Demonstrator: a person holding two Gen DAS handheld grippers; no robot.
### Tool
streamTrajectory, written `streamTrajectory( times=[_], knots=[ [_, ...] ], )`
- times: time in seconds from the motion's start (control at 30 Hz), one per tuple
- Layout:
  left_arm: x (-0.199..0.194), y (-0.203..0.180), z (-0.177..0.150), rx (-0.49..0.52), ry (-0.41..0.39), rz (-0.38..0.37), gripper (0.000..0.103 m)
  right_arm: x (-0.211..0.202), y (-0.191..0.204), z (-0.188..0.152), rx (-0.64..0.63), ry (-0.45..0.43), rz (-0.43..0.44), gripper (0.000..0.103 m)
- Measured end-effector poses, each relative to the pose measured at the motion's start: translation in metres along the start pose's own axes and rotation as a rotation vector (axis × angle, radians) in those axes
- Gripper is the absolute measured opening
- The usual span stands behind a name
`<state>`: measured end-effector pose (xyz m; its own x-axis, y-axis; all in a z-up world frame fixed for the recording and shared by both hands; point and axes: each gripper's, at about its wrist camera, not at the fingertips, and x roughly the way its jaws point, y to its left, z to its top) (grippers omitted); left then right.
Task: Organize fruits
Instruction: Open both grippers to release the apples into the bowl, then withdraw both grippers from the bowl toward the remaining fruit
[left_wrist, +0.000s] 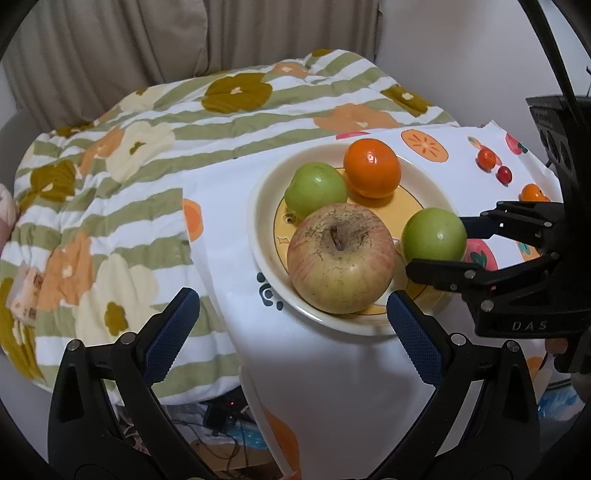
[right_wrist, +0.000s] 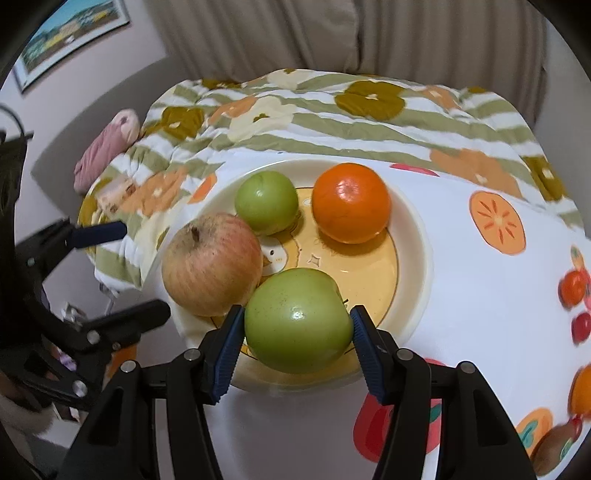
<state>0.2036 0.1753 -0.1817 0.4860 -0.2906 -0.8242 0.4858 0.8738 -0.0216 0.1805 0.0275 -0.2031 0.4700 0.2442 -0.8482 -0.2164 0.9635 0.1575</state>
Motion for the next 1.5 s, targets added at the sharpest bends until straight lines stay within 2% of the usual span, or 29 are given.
streamTrajectory(
  times=[0.3, 0.33, 0.37, 0.43, 0.57, 0.83, 1.1, 1.3, 1.5],
  knots=[
    [-0.007, 0.004, -0.003, -0.016, -0.01, -0.003, 0.103, 0.006, 0.006, -0.003, -0.026, 0.033, 0.012, 0.054],
    [-0.008, 0.004, -0.003, -0.018, -0.011, -0.002, 0.103, 0.005, 0.006, -0.003, -0.025, 0.033, 0.007, 0.06],
    [-0.009, 0.003, -0.003, -0.02, -0.014, 0.0, 0.103, 0.003, 0.007, -0.003, -0.022, 0.024, 0.004, 0.072],
    [-0.013, 0.003, -0.002, -0.025, -0.023, -0.004, 0.103, -0.002, 0.006, -0.003, -0.015, -0.002, 0.0, 0.09],
    [-0.023, 0.002, 0.0, -0.033, -0.039, -0.002, 0.103, -0.009, 0.001, -0.004, 0.001, -0.018, -0.001, 0.103],
    [-0.04, -0.007, 0.005, -0.027, -0.061, 0.029, 0.103, -0.027, 0.0, -0.004, 0.002, -0.033, -0.021, 0.103],
    [-0.067, -0.031, 0.009, -0.06, -0.089, 0.064, 0.103, -0.064, -0.011, -0.009, -0.012, -0.064, -0.015, 0.103],
    [-0.085, -0.068, 0.019, -0.064, -0.114, 0.07, 0.103, -0.107, -0.03, -0.016, -0.017, -0.109, -0.027, 0.103],
    [-0.098, -0.113, 0.034, -0.056, -0.153, 0.061, 0.103, -0.148, -0.067, -0.027, 0.022, -0.144, -0.043, 0.103]
  ],
)
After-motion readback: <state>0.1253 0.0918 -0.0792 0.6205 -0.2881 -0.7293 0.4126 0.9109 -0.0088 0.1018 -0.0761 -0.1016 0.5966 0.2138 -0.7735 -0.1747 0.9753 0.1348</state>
